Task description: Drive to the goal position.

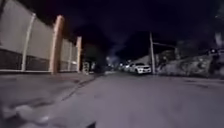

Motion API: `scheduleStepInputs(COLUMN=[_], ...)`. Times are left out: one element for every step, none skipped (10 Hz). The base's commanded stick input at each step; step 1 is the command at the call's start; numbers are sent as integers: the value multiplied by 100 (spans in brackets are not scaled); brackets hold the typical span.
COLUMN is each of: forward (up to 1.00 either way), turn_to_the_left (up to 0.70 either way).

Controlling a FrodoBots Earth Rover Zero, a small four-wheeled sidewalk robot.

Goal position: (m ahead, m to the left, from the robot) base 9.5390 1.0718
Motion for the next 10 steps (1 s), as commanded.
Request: scheduleStepInputs(forward=[70,70,70,70,70,70,70,70,70,70], turn_to_the_left=[0,0,0,-20,-35,-35,-21,0,0,0])
